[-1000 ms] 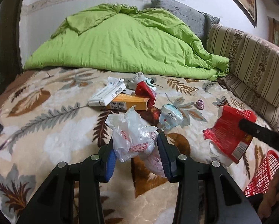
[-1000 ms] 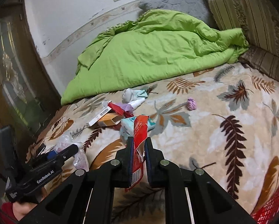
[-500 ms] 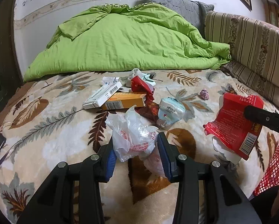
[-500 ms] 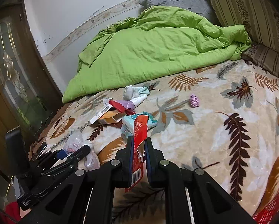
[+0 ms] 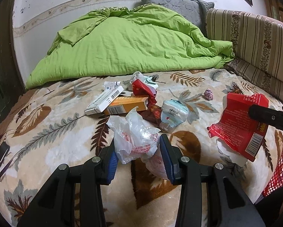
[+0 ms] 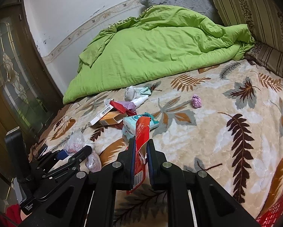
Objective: Collect trash
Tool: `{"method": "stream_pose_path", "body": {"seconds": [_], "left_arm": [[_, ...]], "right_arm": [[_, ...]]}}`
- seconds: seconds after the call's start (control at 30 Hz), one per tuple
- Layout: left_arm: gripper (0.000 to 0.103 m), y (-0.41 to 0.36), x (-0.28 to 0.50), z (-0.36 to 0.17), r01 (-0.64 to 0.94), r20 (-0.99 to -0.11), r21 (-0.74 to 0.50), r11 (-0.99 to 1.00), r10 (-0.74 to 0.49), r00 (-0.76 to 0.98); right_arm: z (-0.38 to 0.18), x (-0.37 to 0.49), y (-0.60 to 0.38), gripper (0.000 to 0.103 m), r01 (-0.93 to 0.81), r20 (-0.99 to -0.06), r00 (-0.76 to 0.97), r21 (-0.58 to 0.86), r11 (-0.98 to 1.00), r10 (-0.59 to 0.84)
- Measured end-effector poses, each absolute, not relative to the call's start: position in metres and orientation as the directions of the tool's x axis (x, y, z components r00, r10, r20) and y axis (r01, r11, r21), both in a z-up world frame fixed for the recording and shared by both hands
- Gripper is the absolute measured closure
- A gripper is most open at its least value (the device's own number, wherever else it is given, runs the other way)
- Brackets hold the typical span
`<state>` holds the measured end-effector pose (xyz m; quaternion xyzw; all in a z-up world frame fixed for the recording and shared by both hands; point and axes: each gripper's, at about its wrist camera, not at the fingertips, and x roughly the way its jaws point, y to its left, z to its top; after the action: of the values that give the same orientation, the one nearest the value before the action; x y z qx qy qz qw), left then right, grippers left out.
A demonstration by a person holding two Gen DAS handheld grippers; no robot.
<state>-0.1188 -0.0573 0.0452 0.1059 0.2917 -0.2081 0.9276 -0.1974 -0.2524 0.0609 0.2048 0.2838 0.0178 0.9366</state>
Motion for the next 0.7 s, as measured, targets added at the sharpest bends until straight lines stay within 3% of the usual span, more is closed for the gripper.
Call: {"method": "stream_pose_path", "body": {"seconds": [0.7], "left_arm": [[0.063,-0.0582,-0.1202,0.0454,0.448,-0.587,0.077,0.891,-0.323,0.742]], "right_arm": [[0.061,-0.1979,-0.2528,0.091,0.084,-0.525,0.838,0.394,0.915,0.149]]}}
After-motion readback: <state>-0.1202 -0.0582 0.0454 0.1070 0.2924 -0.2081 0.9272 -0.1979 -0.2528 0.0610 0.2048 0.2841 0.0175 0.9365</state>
